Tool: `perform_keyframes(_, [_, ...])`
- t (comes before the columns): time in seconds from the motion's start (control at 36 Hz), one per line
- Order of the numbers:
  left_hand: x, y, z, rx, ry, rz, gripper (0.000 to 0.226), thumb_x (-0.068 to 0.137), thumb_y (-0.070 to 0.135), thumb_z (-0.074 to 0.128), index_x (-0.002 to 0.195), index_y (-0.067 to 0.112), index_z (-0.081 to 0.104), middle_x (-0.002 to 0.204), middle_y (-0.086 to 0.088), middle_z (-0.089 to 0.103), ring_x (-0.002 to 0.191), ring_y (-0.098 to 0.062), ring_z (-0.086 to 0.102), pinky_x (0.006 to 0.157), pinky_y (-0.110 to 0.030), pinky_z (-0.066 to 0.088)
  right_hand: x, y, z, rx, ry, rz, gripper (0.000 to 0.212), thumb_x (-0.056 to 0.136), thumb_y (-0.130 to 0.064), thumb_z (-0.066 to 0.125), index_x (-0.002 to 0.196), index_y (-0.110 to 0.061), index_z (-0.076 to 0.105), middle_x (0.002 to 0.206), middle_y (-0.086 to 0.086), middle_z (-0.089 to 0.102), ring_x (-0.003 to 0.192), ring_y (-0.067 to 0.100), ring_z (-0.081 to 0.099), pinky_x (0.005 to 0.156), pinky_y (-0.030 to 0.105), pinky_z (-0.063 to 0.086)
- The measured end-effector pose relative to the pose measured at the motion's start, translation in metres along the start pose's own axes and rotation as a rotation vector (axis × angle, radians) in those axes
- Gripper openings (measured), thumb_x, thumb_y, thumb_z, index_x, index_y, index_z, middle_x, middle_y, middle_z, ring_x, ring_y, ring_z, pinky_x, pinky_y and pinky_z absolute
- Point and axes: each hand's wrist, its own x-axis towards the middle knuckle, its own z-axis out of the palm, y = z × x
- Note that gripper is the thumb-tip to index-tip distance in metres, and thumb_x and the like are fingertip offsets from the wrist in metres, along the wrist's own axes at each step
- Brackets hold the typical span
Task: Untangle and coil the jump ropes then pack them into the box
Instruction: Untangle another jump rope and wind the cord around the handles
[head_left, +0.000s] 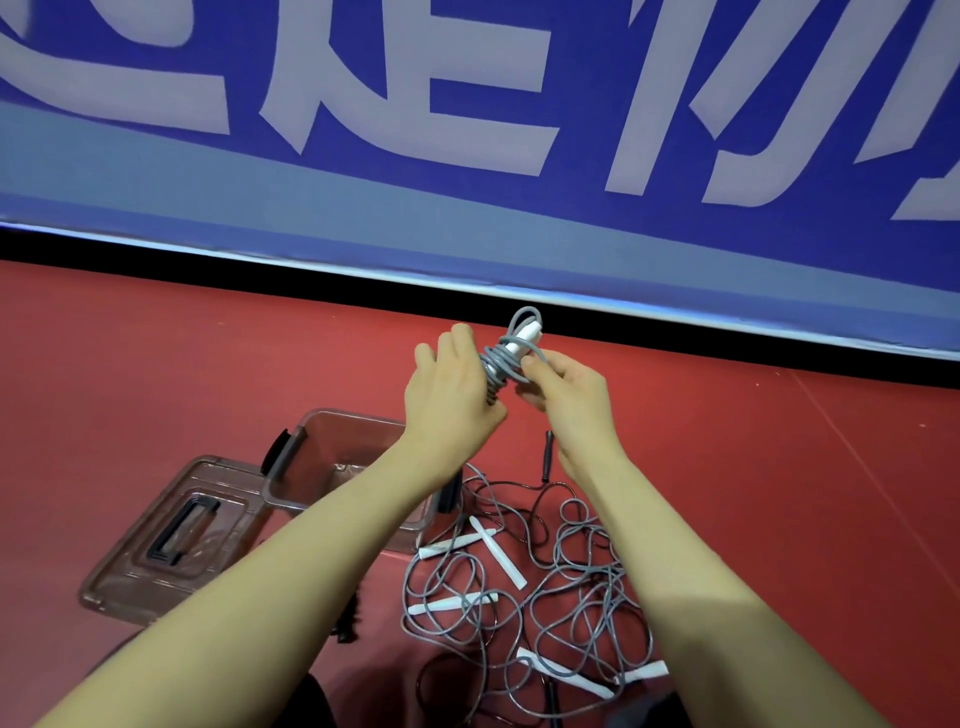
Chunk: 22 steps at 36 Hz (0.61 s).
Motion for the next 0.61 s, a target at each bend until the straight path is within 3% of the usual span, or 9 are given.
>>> perform_keyframes(0.11, [0.003, 0.0, -0.007, 0.054, -0.023, 0.052, 0.07, 0.077, 0.025, 0.071, 0.133, 0.009, 0.032, 0.116, -0.008, 0.045, 0.102, -0.03, 0.044, 0.065, -0.032, 0.035, 0.002, -0.003, 0.001, 0.093, 0.033, 0.071, 0.016, 0.092, -0.006, 0.055, 0.081, -0.013, 0.065, 0.084, 0.008, 0.066, 0.08, 0.017, 0.064, 0.074, 0.025, 0.055])
perform_keyframes(0.17, [0.001, 0.002, -0.007, 0.127, -0.042, 0.113, 0.078, 0.076, 0.031, 0.076, 0.137, 0.009, 0.033, 0.114, -0.008, 0.049, 0.103, -0.031, 0.048, 0.064, -0.037, 0.041, 0.004, -0.004, -0.001, 0.094, 0.071, 0.072, 0.014, 0.091, -0.007, 0.057, 0.08, -0.012, 0.065, 0.085, 0.011, 0.066, 0.079, 0.018, 0.064, 0.071, 0.025, 0.055])
perform_keyframes(0.25, [-0.005, 0.003, 0.001, 0.221, 0.015, 0.198, 0.078, 0.058, 0.018, 0.087, 0.127, 0.002, 0.053, 0.085, -0.013, 0.061, 0.072, -0.034, 0.057, 0.042, -0.029, 0.036, 0.002, -0.004, -0.002, 0.047, 0.092, 0.041, 0.012, 0.09, -0.01, 0.06, 0.079, -0.01, 0.066, 0.085, 0.012, 0.067, 0.077, 0.017, 0.065, 0.065, 0.021, 0.054])
perform_keyframes(0.31, [-0.007, 0.004, 0.006, 0.208, 0.005, 0.188, 0.078, 0.066, 0.01, 0.075, 0.137, 0.001, 0.044, 0.092, -0.018, 0.058, 0.074, -0.036, 0.053, 0.05, -0.032, 0.031, -0.001, -0.004, 0.0, 0.029, 0.08, 0.012, 0.013, 0.09, -0.009, 0.059, 0.08, -0.008, 0.068, 0.083, 0.012, 0.068, 0.075, 0.016, 0.065, 0.064, 0.019, 0.054])
perform_keyframes(0.39, [-0.007, 0.005, 0.006, 0.19, -0.006, 0.124, 0.077, 0.082, 0.018, 0.055, 0.148, 0.009, 0.017, 0.114, -0.014, 0.046, 0.095, -0.034, 0.046, 0.062, -0.034, 0.031, -0.003, -0.002, 0.003, -0.028, 0.051, -0.056, 0.016, 0.09, -0.006, 0.058, 0.082, -0.013, 0.07, 0.084, 0.012, 0.07, 0.077, 0.013, 0.063, 0.073, 0.027, 0.055])
perform_keyframes(0.5, [-0.001, -0.002, 0.005, 0.038, 0.018, 0.047, 0.072, 0.081, 0.021, 0.059, 0.142, 0.013, 0.022, 0.111, -0.01, 0.05, 0.094, -0.035, 0.054, 0.06, -0.035, 0.034, -0.005, -0.006, 0.003, -0.109, -0.008, -0.14, 0.034, 0.089, -0.002, 0.056, 0.077, -0.03, 0.07, 0.09, 0.013, 0.072, 0.079, 0.012, 0.057, 0.082, 0.043, 0.051])
perform_keyframes(0.53, [0.0, -0.003, 0.005, -0.011, 0.004, 0.044, 0.068, 0.08, 0.02, 0.06, 0.139, 0.013, 0.025, 0.107, -0.01, 0.053, 0.09, -0.036, 0.056, 0.058, -0.035, 0.035, -0.005, -0.007, 0.003, -0.11, -0.023, -0.147, 0.038, 0.088, 0.001, 0.055, 0.077, -0.032, 0.07, 0.088, 0.009, 0.073, 0.08, 0.009, 0.056, 0.082, 0.04, 0.051])
perform_keyframes(0.61, [0.003, -0.005, 0.004, -0.142, -0.036, 0.066, 0.064, 0.075, 0.016, 0.06, 0.132, 0.016, 0.031, 0.093, -0.008, 0.058, 0.078, -0.034, 0.057, 0.056, -0.031, 0.034, -0.005, -0.01, 0.0, -0.091, -0.054, -0.148, 0.036, 0.087, 0.007, 0.053, 0.094, -0.022, 0.072, 0.083, -0.014, 0.071, 0.078, -0.004, 0.061, 0.077, 0.014, 0.049])
